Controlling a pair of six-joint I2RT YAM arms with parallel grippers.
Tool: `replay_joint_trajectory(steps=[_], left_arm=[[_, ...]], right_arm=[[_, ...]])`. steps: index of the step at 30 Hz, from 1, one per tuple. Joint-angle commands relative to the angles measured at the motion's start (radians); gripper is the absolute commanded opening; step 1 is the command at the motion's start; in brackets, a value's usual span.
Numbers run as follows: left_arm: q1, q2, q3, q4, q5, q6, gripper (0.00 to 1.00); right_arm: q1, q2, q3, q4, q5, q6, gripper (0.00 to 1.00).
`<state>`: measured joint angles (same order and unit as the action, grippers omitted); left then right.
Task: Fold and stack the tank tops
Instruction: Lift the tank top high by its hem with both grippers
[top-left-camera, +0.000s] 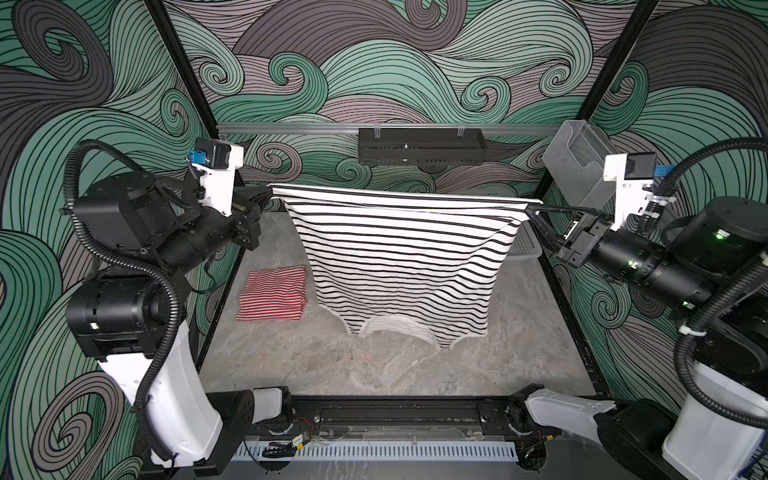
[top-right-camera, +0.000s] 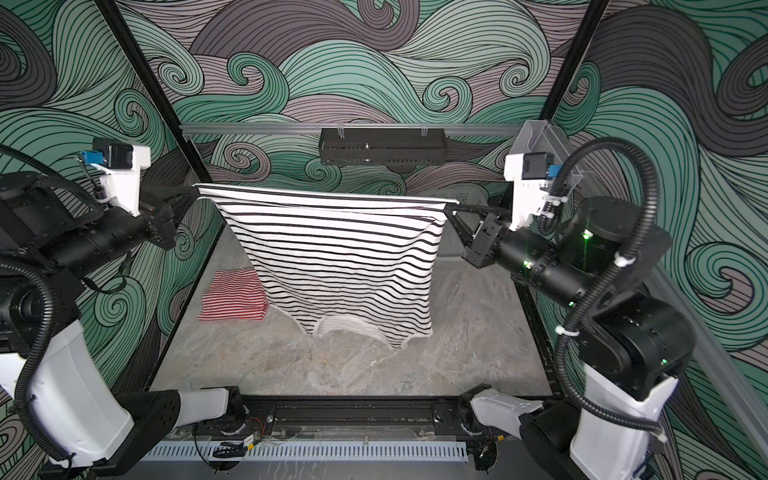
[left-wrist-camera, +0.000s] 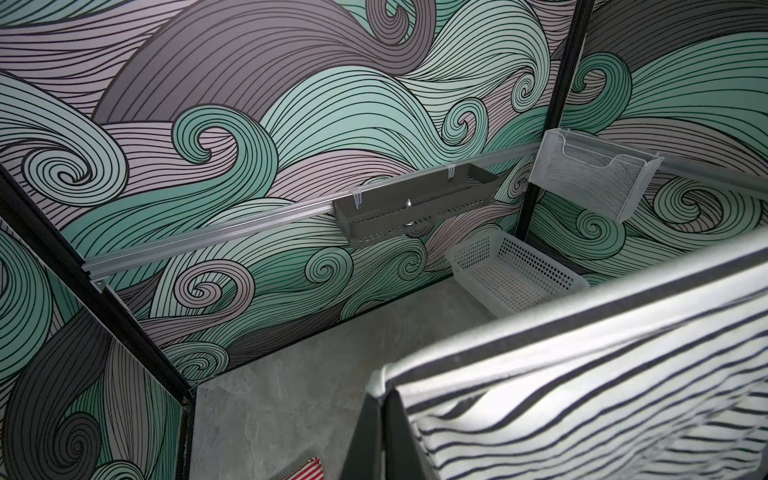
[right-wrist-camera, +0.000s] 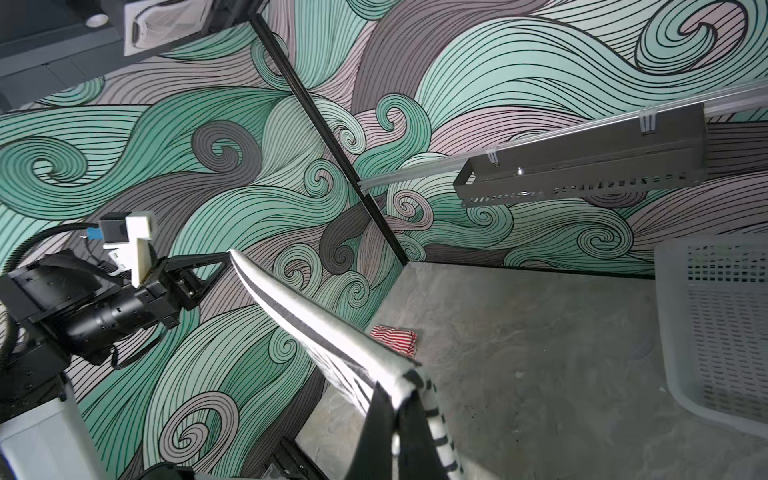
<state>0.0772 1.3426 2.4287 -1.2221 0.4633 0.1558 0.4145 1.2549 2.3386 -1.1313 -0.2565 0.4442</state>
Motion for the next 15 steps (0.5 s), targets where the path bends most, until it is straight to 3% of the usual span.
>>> replay_joint_trajectory(steps=[1,8,13,15], left_arm=[[0.003,0.144,-0.025,0.049,-0.077,-0.027,0.0],[0.003,0.389,0.017,0.19,-0.112,-0.028,0.0],[0.004,0.591,0.28,0.199,-0.181,-0.059,0.0],[0.008,0.619,0.351,0.217,-0.19,-0.075,0.0]], right_arm=[[-0.048,0.131,0.015,-0.049,0.039,-0.019,0.0],[-0.192,0.406,0.117,0.036,-0.133,-0.031,0.0],[-0.262,0.705,0.442,0.002,-0.258,-0.009,0.0],[-0.269,0.759,0.547,0.012,-0.297,0.009,0.0]])
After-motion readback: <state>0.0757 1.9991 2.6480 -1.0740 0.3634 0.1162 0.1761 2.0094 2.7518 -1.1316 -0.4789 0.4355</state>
